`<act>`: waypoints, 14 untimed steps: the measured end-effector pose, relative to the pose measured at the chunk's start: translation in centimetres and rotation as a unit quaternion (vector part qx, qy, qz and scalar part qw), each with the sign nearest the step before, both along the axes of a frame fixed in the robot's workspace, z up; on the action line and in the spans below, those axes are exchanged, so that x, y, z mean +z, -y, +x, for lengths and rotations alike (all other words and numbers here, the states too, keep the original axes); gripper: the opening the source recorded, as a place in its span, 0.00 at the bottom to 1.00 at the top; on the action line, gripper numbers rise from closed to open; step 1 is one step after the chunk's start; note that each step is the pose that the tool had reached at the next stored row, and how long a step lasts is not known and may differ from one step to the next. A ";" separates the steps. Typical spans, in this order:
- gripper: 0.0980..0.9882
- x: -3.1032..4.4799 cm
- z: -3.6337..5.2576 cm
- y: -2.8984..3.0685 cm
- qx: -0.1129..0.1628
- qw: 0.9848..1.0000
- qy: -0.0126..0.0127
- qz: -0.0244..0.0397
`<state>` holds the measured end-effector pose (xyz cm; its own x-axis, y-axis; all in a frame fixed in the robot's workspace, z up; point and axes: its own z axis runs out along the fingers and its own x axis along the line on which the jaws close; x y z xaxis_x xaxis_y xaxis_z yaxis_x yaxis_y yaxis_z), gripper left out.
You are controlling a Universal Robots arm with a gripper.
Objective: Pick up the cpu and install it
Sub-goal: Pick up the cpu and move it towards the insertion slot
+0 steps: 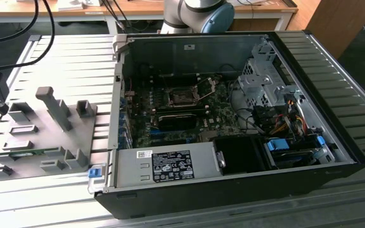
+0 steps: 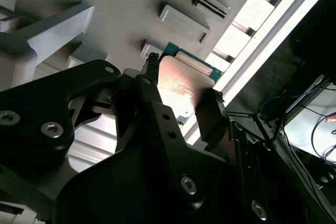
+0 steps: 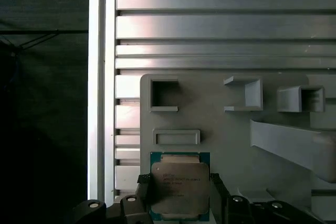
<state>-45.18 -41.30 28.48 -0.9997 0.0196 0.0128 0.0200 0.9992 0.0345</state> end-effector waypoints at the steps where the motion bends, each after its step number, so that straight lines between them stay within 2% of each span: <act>1: 0.49 0.07 0.00 0.00 0.000 1.000 0.000 0.000; 14: 0.49 0.79 0.00 -0.01 0.000 1.000 0.000 0.000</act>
